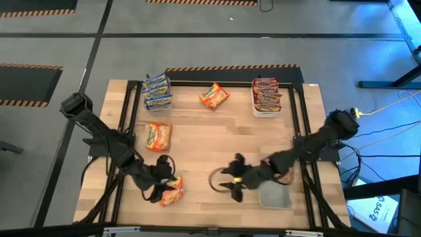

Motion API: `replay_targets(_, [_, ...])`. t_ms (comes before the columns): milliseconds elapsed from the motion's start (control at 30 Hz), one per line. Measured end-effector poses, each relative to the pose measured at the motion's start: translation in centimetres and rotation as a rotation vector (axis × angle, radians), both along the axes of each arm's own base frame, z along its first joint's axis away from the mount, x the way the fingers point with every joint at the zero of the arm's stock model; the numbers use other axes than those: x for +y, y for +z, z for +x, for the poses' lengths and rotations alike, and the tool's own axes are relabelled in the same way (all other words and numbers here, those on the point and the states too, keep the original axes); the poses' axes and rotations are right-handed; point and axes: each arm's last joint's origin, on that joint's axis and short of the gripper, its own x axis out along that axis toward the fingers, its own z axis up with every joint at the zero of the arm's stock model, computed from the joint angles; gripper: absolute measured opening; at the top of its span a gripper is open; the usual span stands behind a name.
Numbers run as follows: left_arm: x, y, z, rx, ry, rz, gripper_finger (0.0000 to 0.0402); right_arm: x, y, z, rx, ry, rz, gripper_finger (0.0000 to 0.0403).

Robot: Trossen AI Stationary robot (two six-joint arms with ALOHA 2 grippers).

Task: Sort Maruchan noodles
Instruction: Put the bottom right orange noodle pack into the gray bin

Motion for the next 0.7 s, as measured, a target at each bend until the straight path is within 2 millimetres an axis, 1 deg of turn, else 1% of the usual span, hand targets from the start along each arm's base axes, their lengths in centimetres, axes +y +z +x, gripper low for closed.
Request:
replay_targets(167, [-1.4, -0.4, -1.5, 0.037, -0.063, 0.006, 0.0177, -1.7, -2.1, 3.9, -0.062, 0.062, 0.172, 0.0265])
replay_targets(267, [-2.3, -0.6, -2.1, 0.045, -0.066, -0.009, 0.0177, -2.4, -3.2, 5.4, -0.087, 0.056, 0.257, 0.0273])
replay_targets(433, [-3.4, -1.9, -2.8, 0.093, -0.053, 0.005, 0.0177, -3.2, -4.9, 6.7, -0.063, 0.025, 0.303, 0.0268])
replay_targets(533, [-3.8, -3.0, -3.0, 0.137, -0.038, 0.021, 0.0177, -2.9, -5.3, 7.4, -0.054, 0.024, 0.300, 0.0265])
replay_targets(700, [-4.4, -4.3, -3.0, 0.177, -0.019, 0.033, 0.0177, -2.7, -6.0, 8.4, -0.030, 0.006, 0.321, 0.0264])
